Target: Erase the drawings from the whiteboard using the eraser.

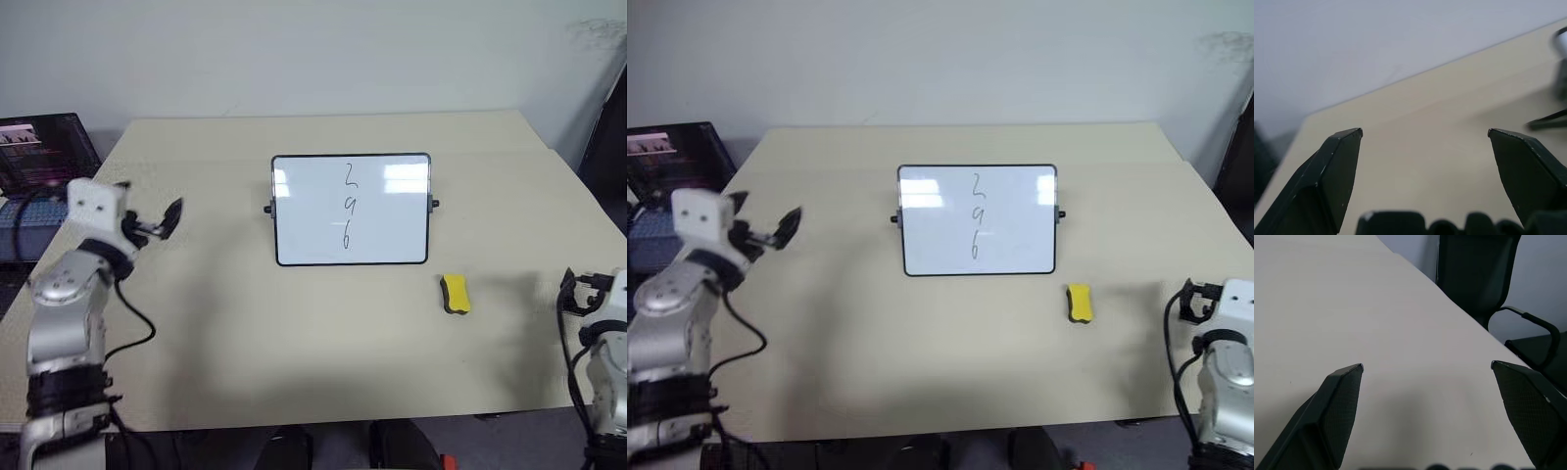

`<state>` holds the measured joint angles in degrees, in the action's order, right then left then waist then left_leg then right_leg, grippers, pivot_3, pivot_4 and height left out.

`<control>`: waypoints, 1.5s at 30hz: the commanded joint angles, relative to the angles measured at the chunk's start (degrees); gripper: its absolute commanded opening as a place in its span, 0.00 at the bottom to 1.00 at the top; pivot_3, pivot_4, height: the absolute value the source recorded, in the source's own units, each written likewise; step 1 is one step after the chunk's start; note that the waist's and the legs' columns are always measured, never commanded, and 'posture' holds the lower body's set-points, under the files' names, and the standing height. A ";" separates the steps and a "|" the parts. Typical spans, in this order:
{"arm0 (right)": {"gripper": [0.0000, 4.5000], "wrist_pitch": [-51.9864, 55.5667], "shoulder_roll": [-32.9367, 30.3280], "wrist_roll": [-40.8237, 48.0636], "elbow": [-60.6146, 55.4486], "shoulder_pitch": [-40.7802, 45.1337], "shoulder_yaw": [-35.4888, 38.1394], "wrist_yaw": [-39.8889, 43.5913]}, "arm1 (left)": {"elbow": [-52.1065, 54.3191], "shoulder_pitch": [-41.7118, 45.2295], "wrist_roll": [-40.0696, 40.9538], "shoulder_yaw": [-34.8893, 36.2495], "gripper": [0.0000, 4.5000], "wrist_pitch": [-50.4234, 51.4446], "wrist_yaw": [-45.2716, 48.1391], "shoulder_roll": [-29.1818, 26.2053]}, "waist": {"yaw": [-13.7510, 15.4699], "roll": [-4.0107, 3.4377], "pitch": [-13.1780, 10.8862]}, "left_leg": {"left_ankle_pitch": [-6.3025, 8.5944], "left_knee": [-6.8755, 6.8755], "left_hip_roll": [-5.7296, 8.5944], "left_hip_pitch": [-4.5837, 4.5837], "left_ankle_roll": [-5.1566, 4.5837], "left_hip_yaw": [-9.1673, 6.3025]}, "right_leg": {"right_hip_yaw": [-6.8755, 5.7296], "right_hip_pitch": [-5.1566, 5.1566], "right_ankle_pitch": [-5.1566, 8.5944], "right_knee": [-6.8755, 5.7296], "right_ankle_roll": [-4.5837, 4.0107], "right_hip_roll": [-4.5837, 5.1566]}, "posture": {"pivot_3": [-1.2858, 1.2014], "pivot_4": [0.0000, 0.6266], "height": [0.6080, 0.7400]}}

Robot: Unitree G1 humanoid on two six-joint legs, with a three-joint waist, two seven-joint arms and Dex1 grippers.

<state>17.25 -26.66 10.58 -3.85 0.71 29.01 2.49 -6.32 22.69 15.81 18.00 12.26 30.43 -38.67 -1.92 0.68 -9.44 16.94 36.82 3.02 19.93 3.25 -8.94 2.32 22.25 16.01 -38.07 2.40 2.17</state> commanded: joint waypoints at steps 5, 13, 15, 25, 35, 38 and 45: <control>1.00 18.14 -5.83 7.55 -12.33 5.24 0.80 4.26 | 7.82 9.57 8.44 -6.91 1.00 10.96 9.60 0.83 | -0.19 0.01 0.00 | 0.00 0.01 -0.05 0.02 0.00 0.04 | 0.01 0.01 0.00 -0.01 0.00 -0.04 | 0.52 0.24 1.00; 1.00 30.65 -6.68 11.56 -17.46 13.85 -2.28 4.97 | 14.37 14.36 19.60 -12.76 1.00 23.43 20.48 2.04 | -0.04 0.03 -0.02 | 0.00 0.04 -0.03 0.08 -0.01 0.01 | -0.02 0.02 0.01 0.03 0.02 -0.04 | 0.52 0.24 1.00; 1.00 31.03 -5.83 11.31 -18.23 13.33 -2.35 4.56 | 16.74 14.17 23.05 -13.25 1.00 27.43 23.00 1.22 | 0.05 0.03 -0.02 | 0.00 0.04 -0.02 0.17 0.00 -0.02 | -0.02 0.06 0.03 0.07 0.04 -0.04 | 0.52 0.24 1.00; 1.00 31.32 -4.33 11.08 -20.33 9.27 -2.64 5.45 | 21.24 9.60 32.39 -15.49 1.00 38.35 41.16 -11.75 | -0.39 0.01 -0.02 | -0.03 0.13 0.04 0.84 0.03 0.03 | 0.12 0.95 0.05 -0.29 0.06 -0.02 | 0.52 0.24 1.00; 1.00 43.21 -4.35 15.44 -26.79 10.65 -3.64 5.88 | 12.04 2.29 14.64 -19.46 1.00 15.20 48.19 -15.47 | -0.22 0.01 -0.02 | 0.02 0.17 0.04 0.75 -0.10 0.17 | 0.18 0.97 0.07 -0.51 0.02 -0.02 | 0.52 0.24 1.00; 1.00 51.79 -4.36 18.23 -29.77 13.41 -3.21 5.15 | 10.91 3.36 14.17 -19.21 1.00 13.72 48.14 -14.25 | -0.08 0.02 -0.03 | 0.02 0.19 0.05 0.81 -0.11 0.06 | 0.17 1.02 0.07 -0.51 0.01 0.00 | 0.52 0.24 1.00; 1.00 71.04 -0.95 19.29 -33.59 21.19 -2.52 2.74 | 9.61 6.17 11.84 -19.38 1.00 10.40 46.31 -11.14 | 0.07 0.01 -0.03 | 0.03 0.20 0.08 0.86 -0.12 -0.07 | 0.07 1.02 0.07 -0.50 0.02 0.04 | 0.52 0.24 1.00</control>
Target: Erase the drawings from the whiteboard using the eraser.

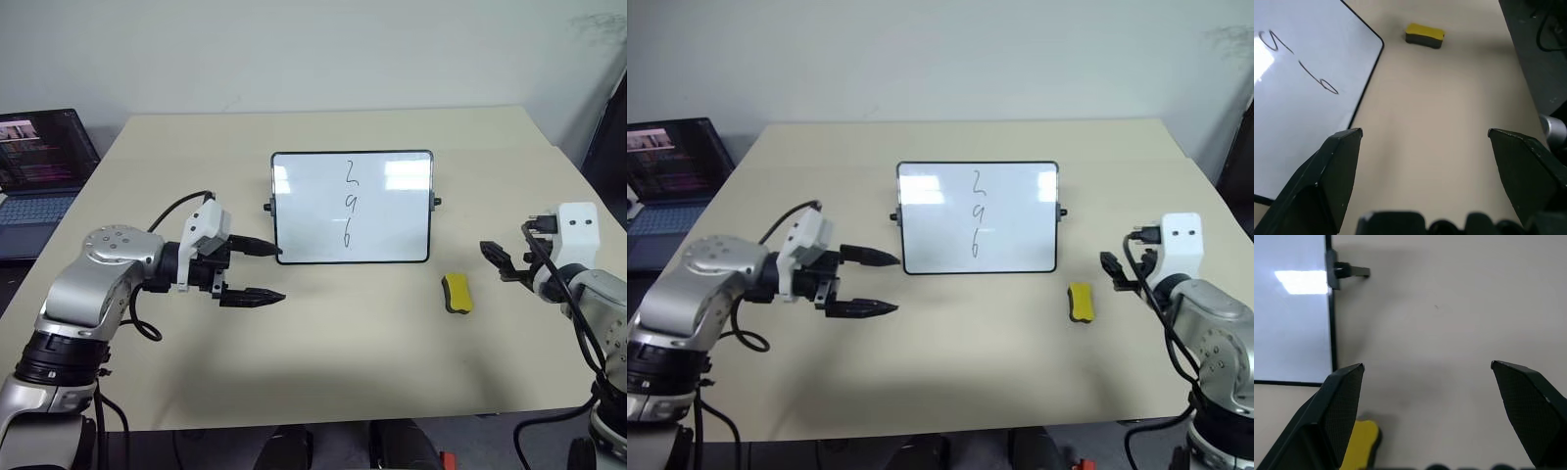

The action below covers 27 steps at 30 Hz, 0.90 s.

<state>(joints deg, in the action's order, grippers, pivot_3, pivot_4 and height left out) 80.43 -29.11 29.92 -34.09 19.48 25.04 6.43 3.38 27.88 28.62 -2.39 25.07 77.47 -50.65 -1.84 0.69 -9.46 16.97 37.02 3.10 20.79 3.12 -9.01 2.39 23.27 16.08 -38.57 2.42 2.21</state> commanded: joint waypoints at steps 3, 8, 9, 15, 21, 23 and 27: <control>1.00 12.07 4.26 0.72 -3.88 3.07 2.19 -3.63 | 0.18 1.09 -1.64 0.98 1.00 -3.60 -1.23 1.71 | 0.00 0.00 0.00 | 0.00 0.01 0.01 0.02 0.00 0.00 | 0.02 0.03 0.00 -0.01 0.00 0.01 | 0.52 0.24 1.00; 1.00 12.07 6.22 4.57 -3.70 1.83 2.57 -8.84 | -0.36 0.79 -2.85 0.90 1.00 -5.35 -0.98 2.17 | -0.03 0.00 0.00 | 0.00 0.00 0.01 0.02 0.00 0.00 | 0.03 0.05 0.00 -0.02 0.00 0.03 | 0.52 0.24 1.00; 1.00 12.07 6.27 5.45 -3.59 1.72 2.67 -9.78 | -0.44 0.75 -2.93 0.90 1.00 -5.50 -0.91 2.17 | -0.05 0.00 0.00 | 0.00 0.00 0.01 0.01 0.00 0.01 | 0.03 0.05 0.00 -0.03 0.00 0.03 | 0.52 0.24 1.00; 1.00 12.07 10.25 13.25 -4.82 -1.38 4.07 -19.97 | -0.88 -0.40 -3.37 1.60 1.00 -6.74 -1.07 2.13 | -0.05 0.00 0.00 | 0.00 0.00 0.01 0.01 0.00 0.00 | 0.02 0.05 0.00 -0.04 0.00 0.03 | 0.52 0.24 1.00; 1.00 12.07 15.95 23.60 -5.89 -3.89 4.76 -33.01 | -1.59 -0.89 -3.49 1.96 1.00 -7.88 -1.09 1.83 | -0.27 -0.01 0.00 | 0.00 0.02 0.01 0.01 0.00 0.06 | 0.12 0.13 0.00 -0.16 0.00 0.04 | 0.52 0.24 1.00; 1.00 12.07 15.97 26.84 -5.22 -4.07 4.80 -36.33 | -1.82 -1.23 -3.60 2.12 1.00 -8.28 -1.04 1.64 | -0.26 -0.01 0.01 | -0.01 0.03 0.03 0.01 -0.01 0.04 | 0.09 0.13 0.00 -0.18 0.00 0.04 | 0.52 0.24 1.00; 1.00 12.07 15.93 32.53 -3.21 -3.16 4.63 -42.31 | -2.12 -1.33 -3.73 2.17 1.00 -8.49 -0.83 1.48 | -0.35 -0.01 0.01 | -0.01 0.02 0.00 0.00 -0.01 0.02 | 0.07 0.13 0.00 -0.21 0.00 0.02 | 0.52 0.24 1.00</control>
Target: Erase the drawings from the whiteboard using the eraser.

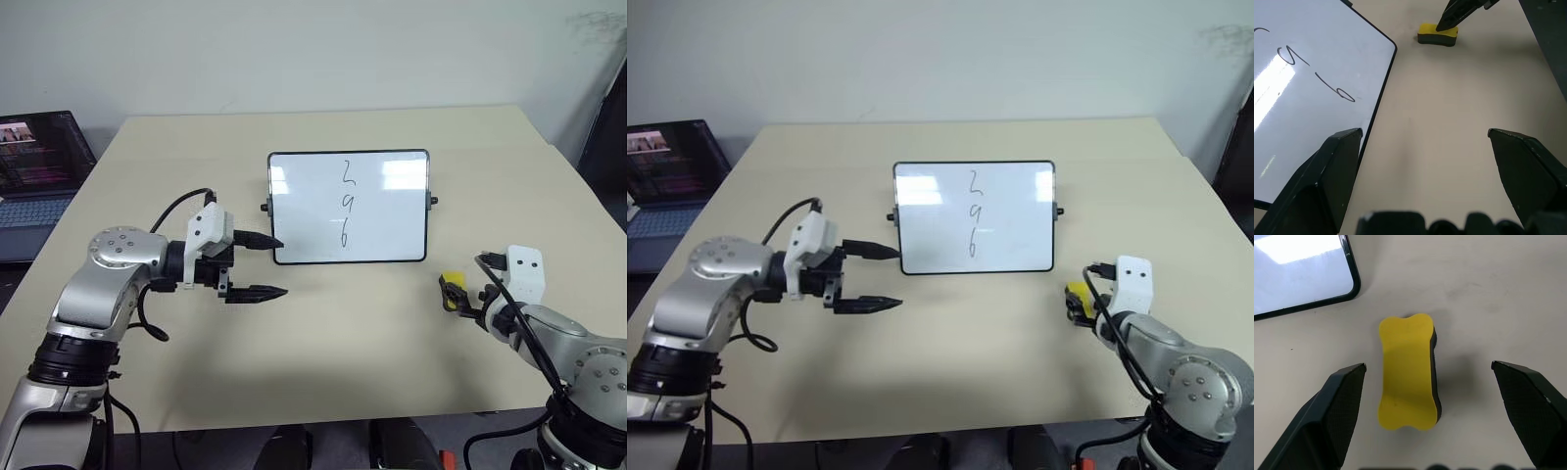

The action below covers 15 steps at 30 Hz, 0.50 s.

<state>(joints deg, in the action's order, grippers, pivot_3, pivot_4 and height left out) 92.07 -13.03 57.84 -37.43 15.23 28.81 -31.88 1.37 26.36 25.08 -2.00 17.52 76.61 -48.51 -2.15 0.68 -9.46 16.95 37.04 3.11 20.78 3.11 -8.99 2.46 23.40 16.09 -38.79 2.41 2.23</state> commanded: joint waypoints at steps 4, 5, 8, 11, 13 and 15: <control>1.00 0.43 -0.26 8.82 2.59 2.72 0.45 -8.87 | -0.23 0.38 -0.25 1.68 1.00 -1.00 0.03 -0.68 | -0.25 0.00 0.00 | -0.01 0.01 0.02 0.00 -0.01 0.03 | 0.02 0.00 0.00 -0.01 0.00 0.00 | 0.52 0.24 1.00; 1.00 0.43 -0.22 9.52 3.18 3.03 0.31 -9.84 | -0.13 0.41 -0.24 1.67 1.00 -0.91 -0.06 -0.66 | -0.29 0.00 0.00 | -0.01 0.00 0.01 0.00 -0.01 0.02 | 0.01 0.00 0.00 -0.01 0.00 -0.01 | 0.52 0.24 1.00; 1.00 0.43 0.20 10.34 5.12 3.74 -0.60 -12.01 | 0.19 0.50 -0.36 1.60 1.00 -0.74 -0.41 -0.62 | -0.52 0.00 0.00 | -0.01 0.00 0.01 0.00 -0.01 0.02 | 0.00 0.00 0.00 -0.01 0.00 -0.01 | 0.52 0.24 1.00; 1.00 0.43 0.25 11.20 6.68 4.77 -1.02 -13.54 | 0.62 0.69 -0.15 1.71 1.00 -0.20 -0.62 -0.80 | -0.80 0.00 0.00 | -0.01 0.00 0.02 0.00 -0.02 0.03 | 0.01 0.00 0.00 -0.02 0.00 -0.01 | 0.52 0.24 1.00; 1.00 0.43 0.18 11.43 7.58 5.36 -1.18 -14.12 | 0.96 0.61 0.00 1.92 1.00 0.13 -0.83 -1.06 | -0.83 0.00 0.00 | -0.01 0.00 0.01 0.00 -0.02 0.02 | 0.00 0.00 0.00 -0.03 0.00 -0.01 | 0.52 0.24 1.00; 1.00 0.43 0.01 11.41 8.33 5.86 -1.39 -14.38 | 1.32 0.43 0.15 2.15 1.00 0.38 -0.99 -1.32 | -0.91 0.00 0.00 | -0.01 0.00 0.01 0.00 -0.03 0.02 | 0.01 0.00 0.00 -0.03 0.00 -0.01 | 0.52 0.24 1.00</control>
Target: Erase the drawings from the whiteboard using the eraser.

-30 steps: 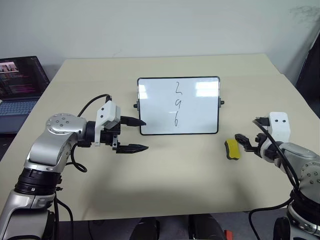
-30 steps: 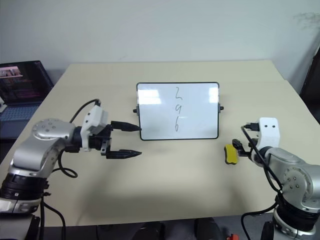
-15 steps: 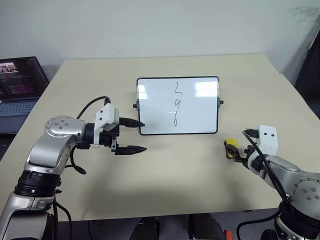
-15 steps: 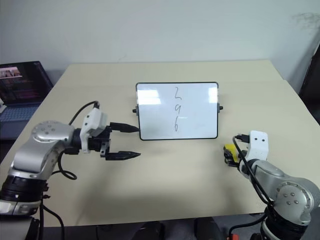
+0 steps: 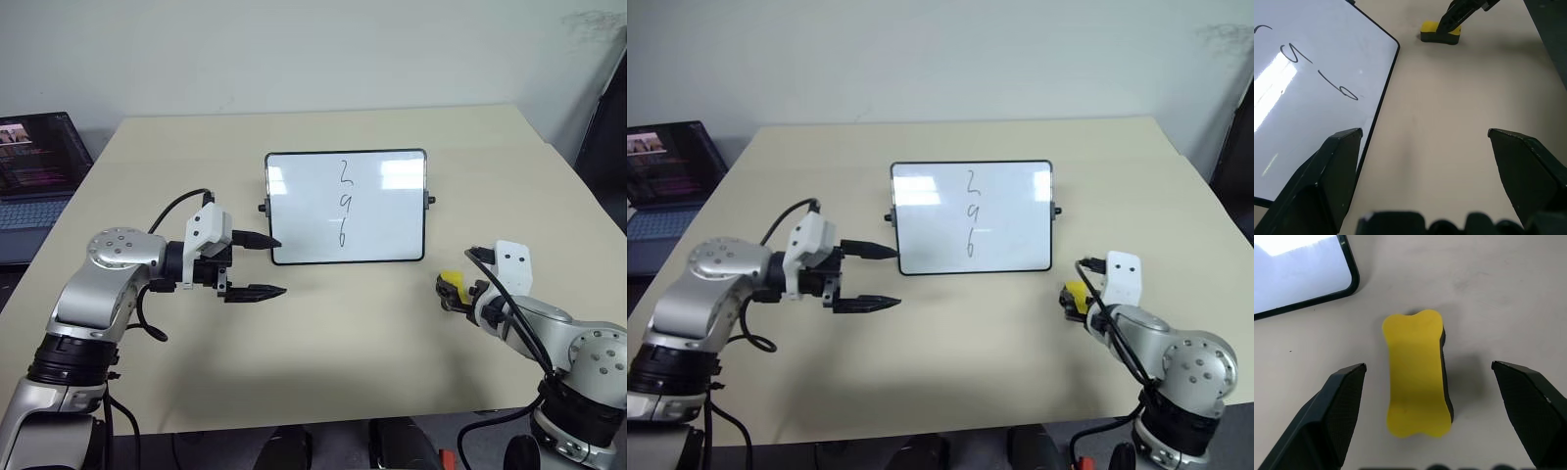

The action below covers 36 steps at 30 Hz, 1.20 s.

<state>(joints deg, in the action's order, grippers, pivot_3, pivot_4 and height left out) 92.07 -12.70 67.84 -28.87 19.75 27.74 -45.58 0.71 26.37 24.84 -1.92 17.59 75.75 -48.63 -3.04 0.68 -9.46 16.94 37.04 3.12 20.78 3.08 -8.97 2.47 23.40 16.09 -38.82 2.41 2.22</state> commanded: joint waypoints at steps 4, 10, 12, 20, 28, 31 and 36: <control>1.00 0.43 -0.44 1.26 0.73 1.25 -0.63 -1.10 | 2.87 0.07 0.65 2.45 1.00 1.00 -0.45 -1.52 | -0.10 0.00 0.00 | 0.00 0.00 0.00 0.00 0.00 0.00 | 0.00 0.00 0.00 0.00 0.00 0.00 | 0.52 0.24 1.00; 1.00 0.43 -0.43 0.89 1.25 1.20 -0.88 -1.12 | 3.69 -0.18 0.82 2.82 1.00 1.75 -0.80 -1.76 | -0.19 0.00 0.00 | 0.00 0.00 0.00 0.00 -0.01 0.00 | 0.00 0.00 0.00 0.00 0.00 -0.01 | 0.52 0.24 1.00; 1.00 0.43 -0.44 0.52 1.44 1.24 -1.00 -0.90 | 3.83 -0.18 0.84 2.84 1.00 1.93 -0.84 -1.78 | -0.19 0.00 0.00 | 0.00 0.00 0.00 0.00 -0.01 0.00 | 0.00 0.00 0.00 0.00 0.00 -0.01 | 0.52 0.24 1.00; 1.00 0.43 -0.27 -2.51 1.21 0.00 -1.51 1.08 | 4.42 -0.21 0.92 2.87 1.00 2.43 -1.01 -1.62 | -0.20 -0.01 0.01 | 0.00 0.00 0.00 0.00 -0.01 0.00 | 0.00 0.00 0.00 0.00 0.00 -0.01 | 0.52 0.24 1.00; 1.00 0.43 -0.32 -5.13 0.78 0.68 -1.16 2.83 | 4.37 -0.02 0.87 2.82 1.00 2.41 -0.91 -1.57 | -0.19 0.01 0.02 | -0.01 0.01 0.00 0.00 -0.01 0.00 | 0.00 0.00 0.00 -0.01 0.00 -0.02 | 0.52 0.24 1.00; 1.00 0.43 -0.23 -5.75 0.60 0.52 -1.25 3.43 | 4.43 -0.06 0.83 2.67 1.00 2.37 -0.95 -1.42 | -0.19 0.01 0.02 | -0.01 0.01 0.00 -0.01 -0.01 0.00 | 0.00 0.00 0.00 -0.01 0.00 -0.01 | 0.52 0.24 1.00; 1.00 0.43 -0.40 -7.32 0.42 -0.32 -1.28 4.76 | 4.27 0.23 0.81 2.56 1.00 2.38 -0.86 -1.37 | -0.19 0.01 0.02 | -0.01 0.01 0.00 -0.01 -0.01 0.00 | 0.00 0.00 0.00 -0.02 0.00 -0.01 | 0.52 0.24 1.00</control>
<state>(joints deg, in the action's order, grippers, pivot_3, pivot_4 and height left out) 92.06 -12.82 61.51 -27.61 19.86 25.75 -41.06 2.92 25.81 24.98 -0.67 19.92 74.63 -49.30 -3.23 0.69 -9.44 16.94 37.05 3.13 20.78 3.07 -8.97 2.47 23.40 16.09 -38.83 2.41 2.20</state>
